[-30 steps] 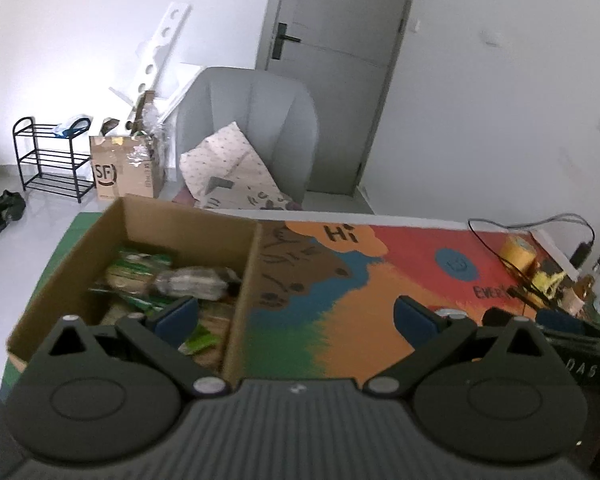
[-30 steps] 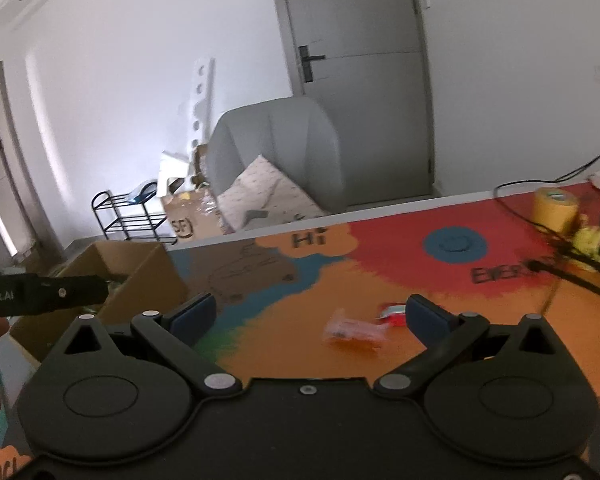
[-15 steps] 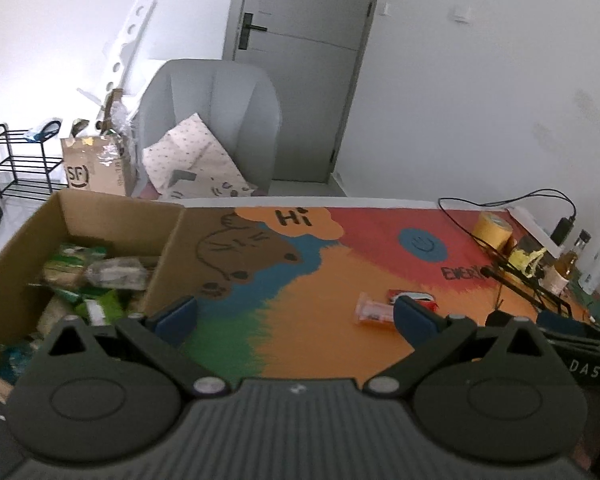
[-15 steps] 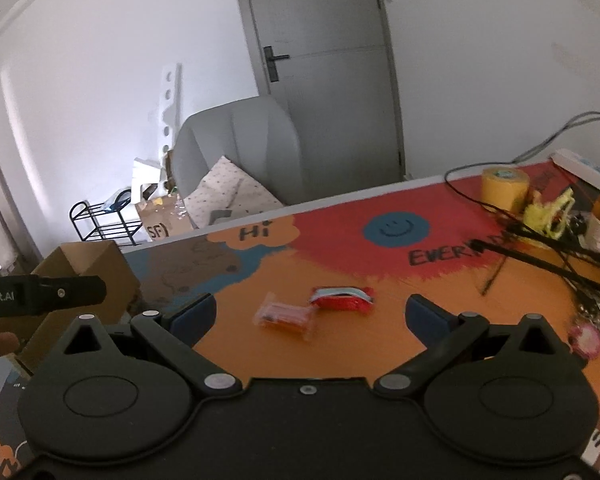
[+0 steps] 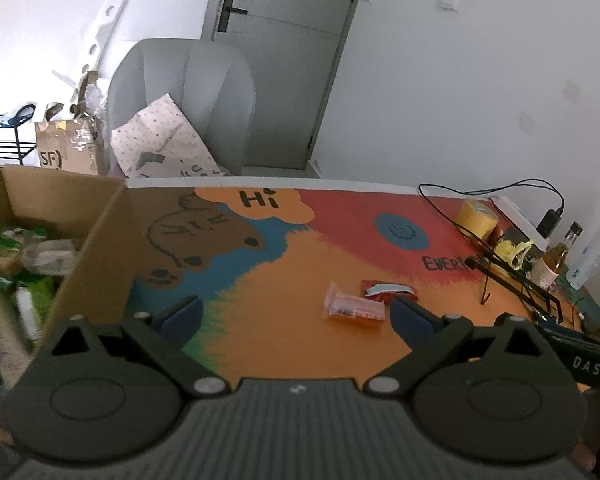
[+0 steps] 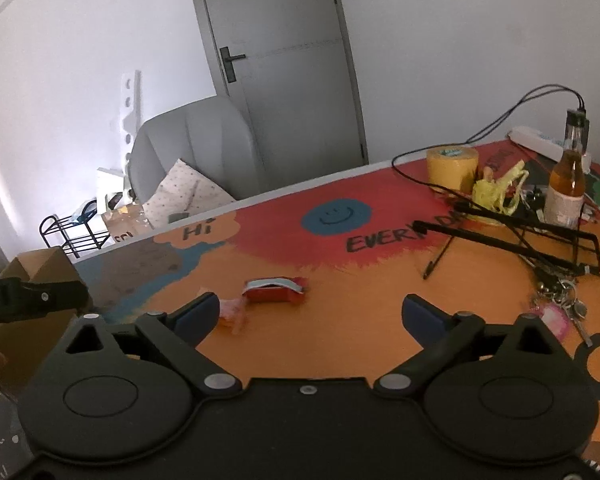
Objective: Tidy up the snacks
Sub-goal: 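Move both grippers back over the last two snacks on the mat, then grasp the clear orange-filled packet with the left gripper while the right grasps the red packet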
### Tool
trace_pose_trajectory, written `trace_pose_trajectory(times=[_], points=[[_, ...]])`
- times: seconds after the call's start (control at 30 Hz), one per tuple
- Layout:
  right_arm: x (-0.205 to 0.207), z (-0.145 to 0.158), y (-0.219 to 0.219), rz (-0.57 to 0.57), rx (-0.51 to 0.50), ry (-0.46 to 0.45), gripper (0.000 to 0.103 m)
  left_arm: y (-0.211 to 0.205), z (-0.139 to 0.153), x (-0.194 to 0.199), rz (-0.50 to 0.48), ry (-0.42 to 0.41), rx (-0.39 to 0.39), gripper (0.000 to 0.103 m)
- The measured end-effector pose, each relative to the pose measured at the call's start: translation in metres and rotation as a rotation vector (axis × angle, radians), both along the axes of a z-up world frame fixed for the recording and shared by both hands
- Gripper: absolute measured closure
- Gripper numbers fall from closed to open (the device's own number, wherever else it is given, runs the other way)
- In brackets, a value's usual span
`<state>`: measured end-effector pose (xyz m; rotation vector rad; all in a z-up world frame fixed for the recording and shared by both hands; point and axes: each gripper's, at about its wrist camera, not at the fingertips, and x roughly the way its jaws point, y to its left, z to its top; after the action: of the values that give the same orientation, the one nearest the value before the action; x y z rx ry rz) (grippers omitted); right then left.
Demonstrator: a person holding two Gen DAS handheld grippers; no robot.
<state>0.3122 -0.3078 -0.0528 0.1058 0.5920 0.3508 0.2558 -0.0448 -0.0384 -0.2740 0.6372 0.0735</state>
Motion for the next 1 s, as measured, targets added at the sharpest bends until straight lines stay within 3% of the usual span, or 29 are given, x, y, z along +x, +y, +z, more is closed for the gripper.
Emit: trace_pose_trajectory(times=[0.23, 0.73, 1.0], points=[[0.020, -0.014, -0.003, 0.005, 0.019, 0.042, 0.019, -0.015, -0.014, 0.023, -0.052, 0.015, 0.000, 0.010], [0.054, -0.029, 0.001, 0.024, 0.040, 0.080, 0.021, -0.039, -0.051, 0.077, -0.110, 0.061, 0.004, 0.017], [0.067, -0.035, 0.000, 0.011, 0.051, 0.093, 0.021, -0.049, -0.072, 0.097, -0.125, 0.099, 0.022, 0.028]])
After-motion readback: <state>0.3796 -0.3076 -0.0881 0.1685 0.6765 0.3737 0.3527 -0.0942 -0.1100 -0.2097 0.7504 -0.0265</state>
